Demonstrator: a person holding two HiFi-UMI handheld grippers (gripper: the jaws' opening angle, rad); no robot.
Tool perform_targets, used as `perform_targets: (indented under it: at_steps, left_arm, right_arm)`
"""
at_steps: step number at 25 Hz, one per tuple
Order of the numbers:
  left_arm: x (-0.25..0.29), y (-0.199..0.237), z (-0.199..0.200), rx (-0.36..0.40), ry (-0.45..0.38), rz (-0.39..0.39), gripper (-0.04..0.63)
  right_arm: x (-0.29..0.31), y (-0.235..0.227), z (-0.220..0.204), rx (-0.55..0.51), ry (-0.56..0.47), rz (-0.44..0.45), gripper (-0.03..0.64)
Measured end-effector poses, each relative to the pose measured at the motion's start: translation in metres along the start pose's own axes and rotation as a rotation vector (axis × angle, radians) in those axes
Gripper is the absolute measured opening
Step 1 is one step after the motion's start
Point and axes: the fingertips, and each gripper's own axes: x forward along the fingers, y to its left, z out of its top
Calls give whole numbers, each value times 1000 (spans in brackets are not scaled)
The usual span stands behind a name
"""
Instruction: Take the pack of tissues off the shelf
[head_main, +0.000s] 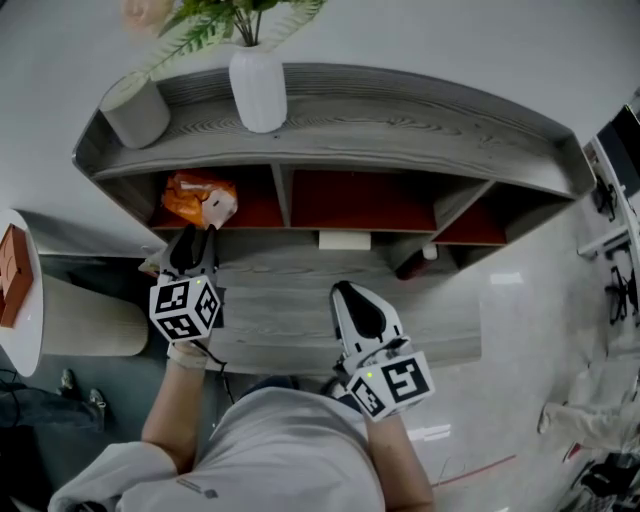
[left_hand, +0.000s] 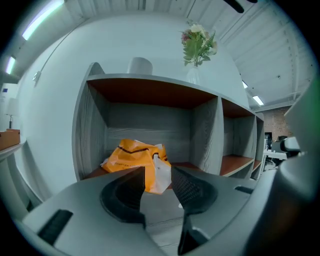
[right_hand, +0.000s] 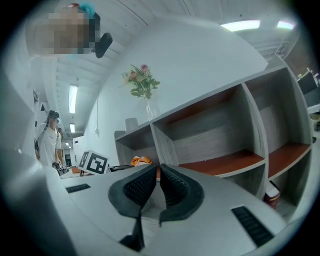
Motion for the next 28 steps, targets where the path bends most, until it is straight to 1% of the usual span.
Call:
perform_targets:
  at_steps: [8,10,13,16,20,24,28]
  left_arm:
    - [28,11,-3,8,5,11,149]
    - [31,14,-3,5,5,18,117]
    - [32,18,-1,-3,-1,31,51]
    - [32,19,0,-5,3,33,32]
    - [28,13,2,3,5,12,25]
    - [21,-2,5,29,0,-18,23]
    - [8,-19,8,33,-17,-49,21]
  right_arm:
    - [8,-4,-2,-18,10,-60,32]
    - [9,-5,-1,-21,5,-71,32]
    - [9,-6,0,-23,0,-84,32]
    - [8,-7,1,-22,-6,-92,32]
    - [7,-6,1,-20,-9,-94,32]
    - [1,-4,3,-18,-15,-93,32]
    - [-8,-4,4,-13,-20,-90,32]
